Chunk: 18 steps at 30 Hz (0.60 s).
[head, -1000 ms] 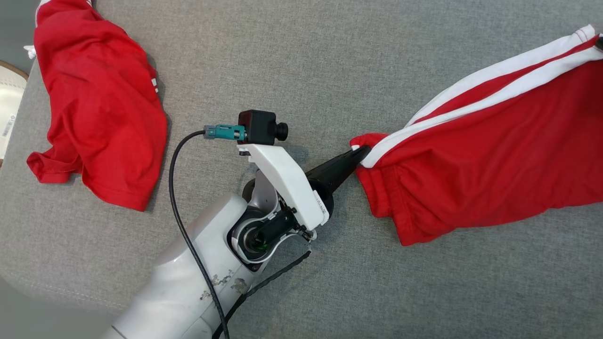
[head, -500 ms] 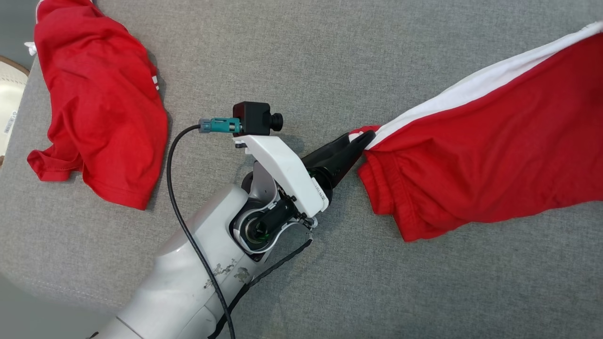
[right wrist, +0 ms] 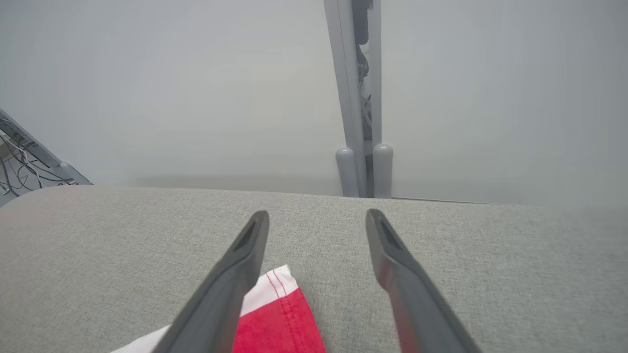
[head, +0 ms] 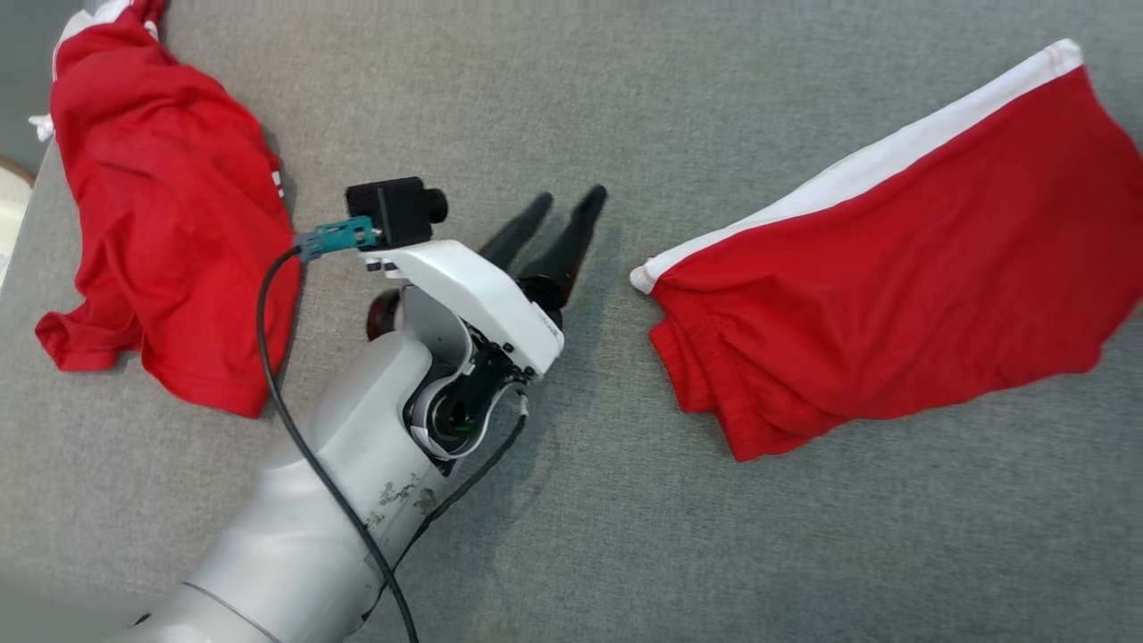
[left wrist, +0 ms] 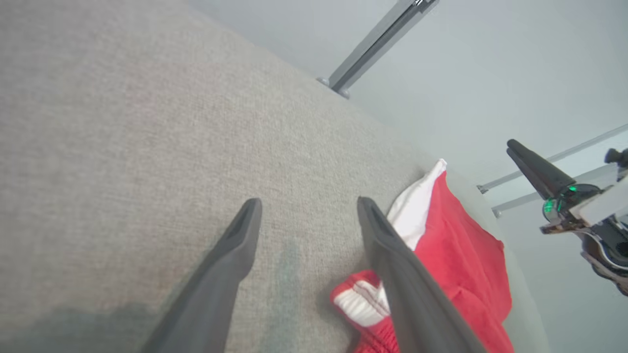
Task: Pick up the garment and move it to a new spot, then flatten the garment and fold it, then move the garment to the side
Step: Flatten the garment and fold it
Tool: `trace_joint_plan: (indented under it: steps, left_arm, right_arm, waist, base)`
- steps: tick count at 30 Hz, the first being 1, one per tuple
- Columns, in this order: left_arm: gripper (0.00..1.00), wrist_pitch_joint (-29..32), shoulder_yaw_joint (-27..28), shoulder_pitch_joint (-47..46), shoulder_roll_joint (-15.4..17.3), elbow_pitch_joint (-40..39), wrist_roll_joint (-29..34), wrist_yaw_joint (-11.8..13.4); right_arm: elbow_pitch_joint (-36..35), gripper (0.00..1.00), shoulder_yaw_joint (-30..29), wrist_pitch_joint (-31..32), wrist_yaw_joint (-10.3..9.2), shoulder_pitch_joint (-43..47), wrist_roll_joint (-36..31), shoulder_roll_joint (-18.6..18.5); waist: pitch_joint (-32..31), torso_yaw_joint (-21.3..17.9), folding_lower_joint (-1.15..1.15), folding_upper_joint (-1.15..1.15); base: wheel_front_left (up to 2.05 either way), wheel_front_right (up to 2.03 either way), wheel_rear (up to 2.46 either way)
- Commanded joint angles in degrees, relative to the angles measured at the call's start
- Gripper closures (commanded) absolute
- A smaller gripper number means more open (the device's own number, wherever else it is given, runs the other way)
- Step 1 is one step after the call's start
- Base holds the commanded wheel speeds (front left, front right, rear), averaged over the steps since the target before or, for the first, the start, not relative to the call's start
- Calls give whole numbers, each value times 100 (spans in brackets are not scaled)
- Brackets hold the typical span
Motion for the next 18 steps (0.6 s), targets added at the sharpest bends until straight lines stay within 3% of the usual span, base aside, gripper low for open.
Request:
trace_joint_plan:
  steps: [1,5,9,14,18]
  left_arm:
    - [0,-90,23,-79,32,22,79,22]
    - [0,-956,30,-61,193,204,667,338]
    - [0,-1224,167,121,340,175,1393,731]
    - [0,-1227,1013,769,513,-678,3168,1535]
    - [0,-1230,1710,1512,448,-1303,4045,1729]
  right_arm:
    - [-28,0,12,-90,-2,93,-31,4]
    - [-122,0,115,-694,-2,305,-227,59]
    - [-209,0,55,-908,-2,564,-672,157]
    - [-733,0,-1135,-895,-2,1204,-1684,389]
    - [-1176,0,-1974,-897,-2,2004,-2710,759]
  waist:
    - [-125,-115,0,0]
    - [-420,-364,0,0]
    - [-721,-640,0,0]
    - [-979,-993,0,0]
    - [-1180,-1313,0,0]
  base:
    - [0,0,0]
    - [0,0,0]
    - [0,0,0]
    - [0,0,0]
    - [0,0,0]
